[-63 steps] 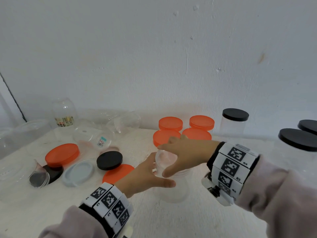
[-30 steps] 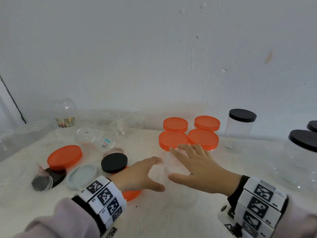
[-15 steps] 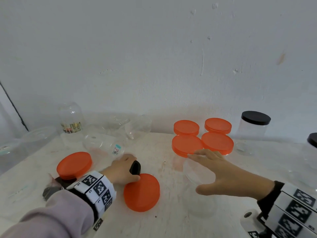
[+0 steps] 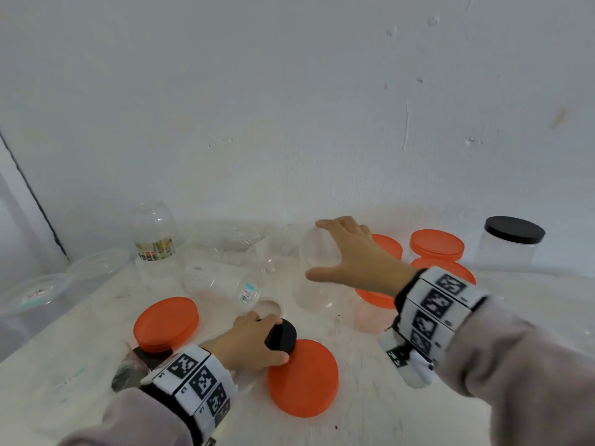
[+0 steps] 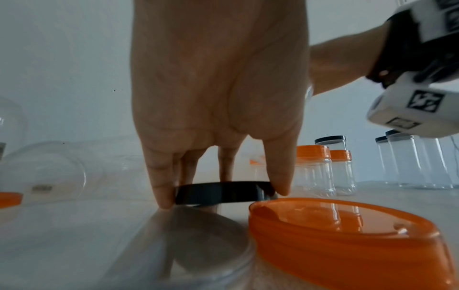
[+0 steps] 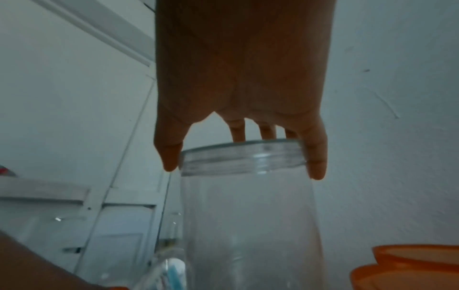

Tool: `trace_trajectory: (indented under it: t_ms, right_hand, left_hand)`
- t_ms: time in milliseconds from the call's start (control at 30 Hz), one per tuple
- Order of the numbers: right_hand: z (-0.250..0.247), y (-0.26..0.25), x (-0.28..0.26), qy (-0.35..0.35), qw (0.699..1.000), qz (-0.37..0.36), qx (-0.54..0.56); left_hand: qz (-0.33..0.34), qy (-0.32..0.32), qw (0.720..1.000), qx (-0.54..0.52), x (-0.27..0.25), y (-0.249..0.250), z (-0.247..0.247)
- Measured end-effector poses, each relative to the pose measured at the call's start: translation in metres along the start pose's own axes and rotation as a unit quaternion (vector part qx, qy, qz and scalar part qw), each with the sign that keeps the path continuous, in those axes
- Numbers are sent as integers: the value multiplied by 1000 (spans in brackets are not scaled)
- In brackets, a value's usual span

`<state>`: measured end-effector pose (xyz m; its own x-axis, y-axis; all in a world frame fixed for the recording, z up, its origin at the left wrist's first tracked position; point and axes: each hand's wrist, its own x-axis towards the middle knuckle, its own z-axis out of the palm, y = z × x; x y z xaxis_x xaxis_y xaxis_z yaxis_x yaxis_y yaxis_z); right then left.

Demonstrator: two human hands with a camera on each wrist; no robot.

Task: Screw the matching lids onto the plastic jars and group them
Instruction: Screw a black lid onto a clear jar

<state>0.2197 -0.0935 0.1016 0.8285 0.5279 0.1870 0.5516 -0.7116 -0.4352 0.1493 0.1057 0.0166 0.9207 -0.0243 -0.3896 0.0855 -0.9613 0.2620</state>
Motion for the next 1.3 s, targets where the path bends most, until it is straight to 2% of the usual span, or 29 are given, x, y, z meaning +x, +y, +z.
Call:
trace_trajectory:
  t_ms: [133, 333, 600, 733, 833, 967, 1067, 1167, 1300]
  right_hand:
    - [17, 5, 32, -5, 997, 76, -31]
    - [28, 13, 59, -19, 985, 152, -85]
    - [32, 14, 83, -44, 969, 201, -139]
    - [36, 9, 91, -84, 965, 197, -154]
    - [42, -5, 93, -82, 961, 192, -180]
    - [65, -34, 96, -63, 983, 64, -157]
    - [89, -55, 96, -113, 988, 0, -109]
    - [109, -67, 99, -159, 983, 9, -94]
    - [125, -76, 103, -164, 981, 31, -100]
  left_hand:
    - [3, 34, 998, -46, -5, -3, -3]
    - [43, 111, 981, -153, -19, -11, -13]
    - [57, 180, 959, -211, -36, -31, -21]
    - [65, 220, 942, -244, -43, -40, -24]
    - [73, 246, 932, -256, -46, -45, -27]
    - [81, 284, 910, -292, -47, -53, -30]
    - [75, 305, 893, -321, -51, -59, -31]
    - [69, 316, 881, -346, -54, -65, -30]
    - [52, 317, 873, -366, -56, -72, -26]
